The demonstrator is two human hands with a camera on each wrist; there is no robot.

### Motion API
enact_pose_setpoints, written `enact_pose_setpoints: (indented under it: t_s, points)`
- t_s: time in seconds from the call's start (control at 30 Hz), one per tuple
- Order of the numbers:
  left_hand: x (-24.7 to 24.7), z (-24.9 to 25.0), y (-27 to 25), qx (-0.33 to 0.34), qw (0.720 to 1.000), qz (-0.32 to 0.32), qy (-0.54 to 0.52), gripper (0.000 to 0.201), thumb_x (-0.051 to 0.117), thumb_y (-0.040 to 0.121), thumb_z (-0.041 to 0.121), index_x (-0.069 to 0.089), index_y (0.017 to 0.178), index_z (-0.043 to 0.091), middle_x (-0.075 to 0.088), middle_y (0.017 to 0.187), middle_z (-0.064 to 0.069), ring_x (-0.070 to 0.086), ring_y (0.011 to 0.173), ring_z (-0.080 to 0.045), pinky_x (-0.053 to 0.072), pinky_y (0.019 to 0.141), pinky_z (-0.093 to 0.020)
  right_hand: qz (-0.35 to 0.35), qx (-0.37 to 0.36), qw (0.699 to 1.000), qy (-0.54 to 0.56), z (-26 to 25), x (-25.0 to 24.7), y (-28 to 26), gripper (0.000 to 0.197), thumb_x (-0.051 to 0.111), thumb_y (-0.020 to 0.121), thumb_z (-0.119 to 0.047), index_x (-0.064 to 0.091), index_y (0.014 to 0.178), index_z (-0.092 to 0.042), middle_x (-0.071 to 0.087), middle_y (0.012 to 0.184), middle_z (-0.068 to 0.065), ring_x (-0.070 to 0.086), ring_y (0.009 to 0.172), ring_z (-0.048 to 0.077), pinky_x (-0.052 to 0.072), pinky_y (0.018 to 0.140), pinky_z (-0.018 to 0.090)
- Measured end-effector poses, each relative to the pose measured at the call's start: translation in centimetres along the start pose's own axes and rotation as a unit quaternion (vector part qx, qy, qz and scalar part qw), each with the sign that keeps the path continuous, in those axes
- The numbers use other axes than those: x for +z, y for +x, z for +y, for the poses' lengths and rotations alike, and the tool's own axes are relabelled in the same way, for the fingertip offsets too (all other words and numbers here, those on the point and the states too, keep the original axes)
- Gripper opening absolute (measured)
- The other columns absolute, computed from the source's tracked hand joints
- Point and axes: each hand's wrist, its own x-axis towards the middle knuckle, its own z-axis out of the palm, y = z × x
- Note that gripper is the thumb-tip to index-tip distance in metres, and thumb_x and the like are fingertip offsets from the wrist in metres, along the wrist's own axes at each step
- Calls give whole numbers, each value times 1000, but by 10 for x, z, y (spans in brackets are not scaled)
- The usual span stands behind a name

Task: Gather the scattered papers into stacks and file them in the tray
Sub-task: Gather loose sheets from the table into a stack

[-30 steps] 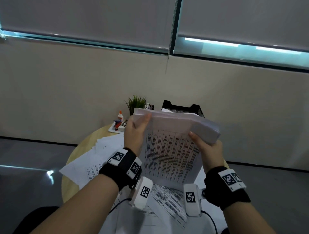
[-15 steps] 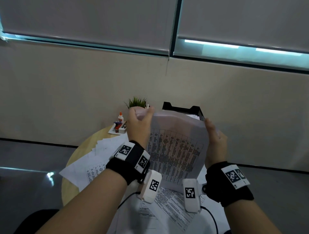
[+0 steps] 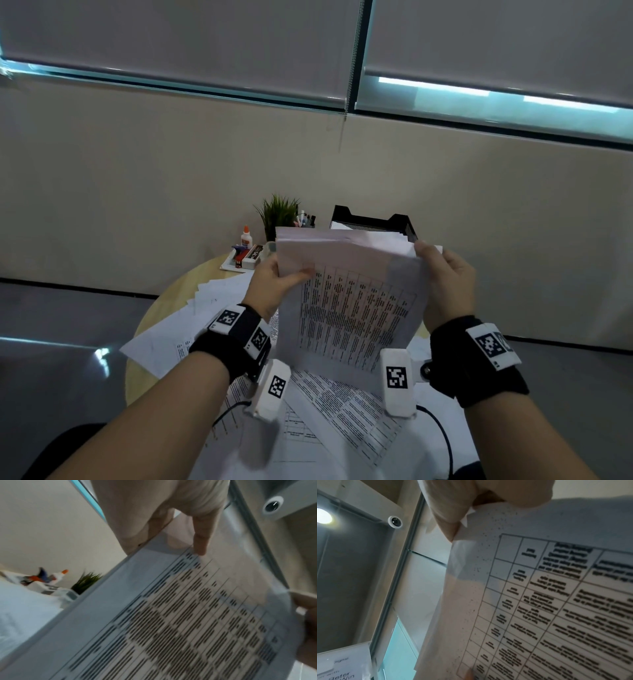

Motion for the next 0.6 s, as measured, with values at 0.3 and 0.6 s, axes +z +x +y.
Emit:
enact_pose_setpoints:
  t_s: [0.3,0.6]
  points:
    - [8,-8,2,-6,999,37,-12,19,71,81,14,67,99,13,71,93,1,68,87,-8,54,79,-23,-139,-3,977,-163,31,-19,-25,30,84,70,-19,70,95,-24,75,85,-6,70,85,16,57,69,22]
    - [0,-50,-25,-144,990,-4,7,51,76,65,39,63,108,14,70,99,2,64,96,-13,49,91,-35,-87,98,975,-178,76,-29,-43,25,78,70,-28,70,92,-35,74,94,-10,66,96,16,52,87,41]
